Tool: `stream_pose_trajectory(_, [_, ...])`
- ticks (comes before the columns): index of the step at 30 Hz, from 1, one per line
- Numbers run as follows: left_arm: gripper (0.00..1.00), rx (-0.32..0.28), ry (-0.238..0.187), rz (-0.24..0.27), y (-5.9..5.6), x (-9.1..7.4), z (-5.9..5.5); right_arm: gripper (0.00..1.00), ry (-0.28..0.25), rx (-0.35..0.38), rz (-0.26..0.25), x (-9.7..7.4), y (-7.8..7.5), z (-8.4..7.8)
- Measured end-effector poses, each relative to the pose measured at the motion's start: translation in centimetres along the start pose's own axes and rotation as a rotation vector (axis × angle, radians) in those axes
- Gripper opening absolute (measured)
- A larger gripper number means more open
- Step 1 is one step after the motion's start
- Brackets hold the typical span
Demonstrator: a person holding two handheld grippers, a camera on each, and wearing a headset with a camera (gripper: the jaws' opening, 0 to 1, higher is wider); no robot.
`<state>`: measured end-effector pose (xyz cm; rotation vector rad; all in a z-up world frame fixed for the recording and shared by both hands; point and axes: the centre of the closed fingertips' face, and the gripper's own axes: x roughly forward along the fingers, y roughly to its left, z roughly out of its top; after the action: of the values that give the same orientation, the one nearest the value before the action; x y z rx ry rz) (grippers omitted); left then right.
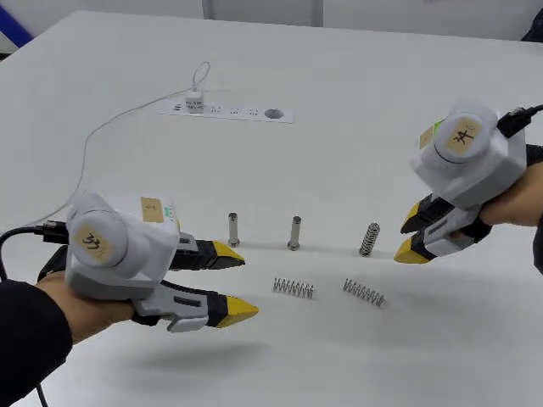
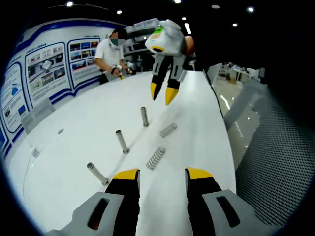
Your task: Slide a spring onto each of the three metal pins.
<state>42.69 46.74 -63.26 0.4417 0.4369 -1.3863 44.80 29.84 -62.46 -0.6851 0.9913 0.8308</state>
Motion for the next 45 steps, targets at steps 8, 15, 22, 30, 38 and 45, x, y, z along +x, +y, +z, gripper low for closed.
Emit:
stream_pose_trajectory(8, [0.34, 0.023, 0.029, -0.034, 0.6, 2.0, -0.6, 0.26, -0.022, 0.014, -0.003, -0.8, 1.4, -0.3])
stream_pose_trajectory(15, [0.3, 0.04, 0.056, -0.043, 1.4, 3.5, -1.0, 0.26, -0.033, 0.022, -0.002, -1.1, 2.0, -0.2])
stream_pose_trajectory(22, [0.29, 0.062, 0.079, -0.062, 1.4, 4.9, -1.3, 0.26, -0.048, 0.016, 0.001, -1.2, 2.4, 0.3])
stream_pose_trajectory(30, [0.24, 0.071, 0.1, -0.073, 1.6, 5.8, -1.8, 0.26, -0.057, 0.009, 0.003, -1.3, 2.8, 0.7])
stream_pose_trajectory(38, [0.17, 0.1, 0.105, -0.084, 1.3, 6.2, -1.9, 0.26, -0.062, 0.004, 0.003, -1.3, 3.1, 0.9])
stream_pose_trajectory(45, [0.11, 0.107, 0.103, -0.078, 1.2, 6.2, -1.9, 0.26, -0.069, -0.013, 0.01, -1.2, 3.6, 1.7])
